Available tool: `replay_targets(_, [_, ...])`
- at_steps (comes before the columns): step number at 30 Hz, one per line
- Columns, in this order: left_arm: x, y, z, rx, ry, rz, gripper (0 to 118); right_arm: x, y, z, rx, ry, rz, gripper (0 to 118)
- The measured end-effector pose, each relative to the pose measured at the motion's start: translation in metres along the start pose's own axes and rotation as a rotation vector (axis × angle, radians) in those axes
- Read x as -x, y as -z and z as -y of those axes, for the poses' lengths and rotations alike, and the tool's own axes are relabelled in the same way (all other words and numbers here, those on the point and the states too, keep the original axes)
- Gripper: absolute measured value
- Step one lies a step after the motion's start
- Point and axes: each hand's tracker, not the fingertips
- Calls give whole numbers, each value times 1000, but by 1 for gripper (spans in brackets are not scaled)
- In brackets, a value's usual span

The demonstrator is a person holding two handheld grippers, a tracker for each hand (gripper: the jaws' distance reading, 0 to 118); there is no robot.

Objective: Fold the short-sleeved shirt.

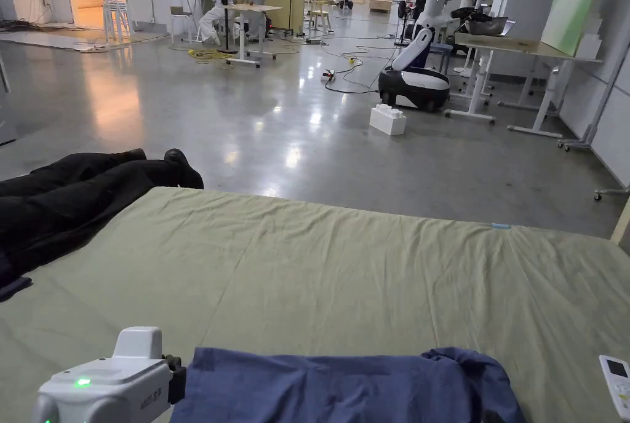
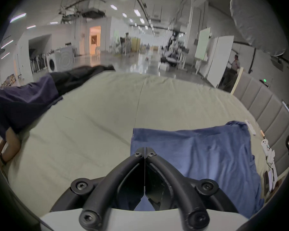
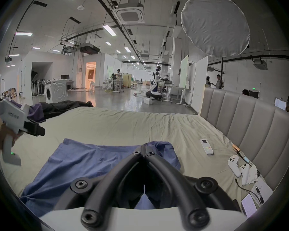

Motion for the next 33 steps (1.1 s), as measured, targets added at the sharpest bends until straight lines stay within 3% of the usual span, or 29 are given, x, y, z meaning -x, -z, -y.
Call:
replay_targets(1, [5, 20, -7, 47, 12, 11, 3, -2, 5, 3, 12, -3, 1, 1])
replay_targets(2, [9, 40, -13, 84, 13, 3, 13, -4, 10, 6, 24, -6, 4, 1])
replay_targets(4, [15, 69, -23, 132, 1, -2, 59, -7, 18, 12, 47, -5, 10, 0])
replay_targets(5, [17, 84, -27, 152, -9, -7, 71, -9, 22, 15, 58, -5, 12, 1])
replay_targets(12, [17, 153, -39, 220, -36, 14, 81, -25, 40, 44, 173, 12, 30, 1])
replay_targets(16, [7, 180, -35, 278, 32, -31, 81, -33, 45, 56, 203, 24, 59, 1])
replay_targets(19, [-7, 194, -23, 372, 167, -97, 77, -39, 52, 63, 241, 48, 80, 1])
replay_targets(20, [-12, 191, -19, 318, 184, -95, 75, -44, 56, 66, 263, 79, 85, 1])
replay_targets(23, [-22, 185, -16, 285, 168, -69, 35, -57, 77, 67, 302, 116, 88, 1])
replay_targets(24, [-25, 183, -16, 273, 185, -64, 10, -65, 87, 67, 305, 129, 90, 1])
replay_targets(26, [-27, 183, -16, 287, 215, -50, 6, -79, 113, 64, 323, 135, 93, 3])
replay_targets(30, [-21, 171, -23, 268, 165, -60, 5, -114, 181, 56, 451, 134, 52, 63])
replay_targets(33, [-20, 154, -29, 229, 177, -62, 5, -134, 236, 52, 516, 79, 57, 66])
